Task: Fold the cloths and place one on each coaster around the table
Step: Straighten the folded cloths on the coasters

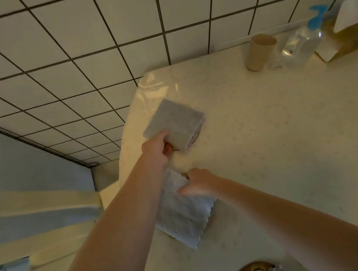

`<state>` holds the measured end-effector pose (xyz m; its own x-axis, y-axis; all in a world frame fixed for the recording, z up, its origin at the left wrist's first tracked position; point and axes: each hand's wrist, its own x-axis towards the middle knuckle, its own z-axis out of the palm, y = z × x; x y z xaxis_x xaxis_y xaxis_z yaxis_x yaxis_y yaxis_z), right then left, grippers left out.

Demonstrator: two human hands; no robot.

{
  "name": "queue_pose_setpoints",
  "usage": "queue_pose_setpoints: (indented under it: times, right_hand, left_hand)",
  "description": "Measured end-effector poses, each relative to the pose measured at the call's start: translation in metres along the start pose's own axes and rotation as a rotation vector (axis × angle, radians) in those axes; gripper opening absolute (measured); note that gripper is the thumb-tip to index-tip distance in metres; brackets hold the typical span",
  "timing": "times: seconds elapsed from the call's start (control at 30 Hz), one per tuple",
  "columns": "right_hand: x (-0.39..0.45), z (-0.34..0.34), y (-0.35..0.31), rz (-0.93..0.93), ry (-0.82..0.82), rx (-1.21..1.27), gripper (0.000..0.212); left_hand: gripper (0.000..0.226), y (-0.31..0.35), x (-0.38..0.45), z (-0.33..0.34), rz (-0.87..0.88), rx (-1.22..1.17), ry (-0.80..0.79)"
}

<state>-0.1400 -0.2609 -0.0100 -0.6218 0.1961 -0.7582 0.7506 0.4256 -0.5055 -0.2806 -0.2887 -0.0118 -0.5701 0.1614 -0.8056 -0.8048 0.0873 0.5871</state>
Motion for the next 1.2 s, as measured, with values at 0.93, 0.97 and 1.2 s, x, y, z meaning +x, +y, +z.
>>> queue_pose_setpoints:
  times: [0.93,0.97,1.2]
  right_hand:
    - [-0.025,0.017,0.045,0.199,-0.078,0.989,0.03]
    - [-0.025,0.018,0.046,0.203,-0.079,1.004,0.031]
    - [-0.026,0.02,0.043,0.067,0.035,0.725,0.029]
  left_hand:
    - [0.028,0.025,0.032,-0.016,0.214,0.419,-0.195]
    - [0.026,0.026,0.034,-0.017,0.222,0.42,-0.181]
    - [0.015,0.028,0.038,-0.016,0.317,0.409,-0.19]
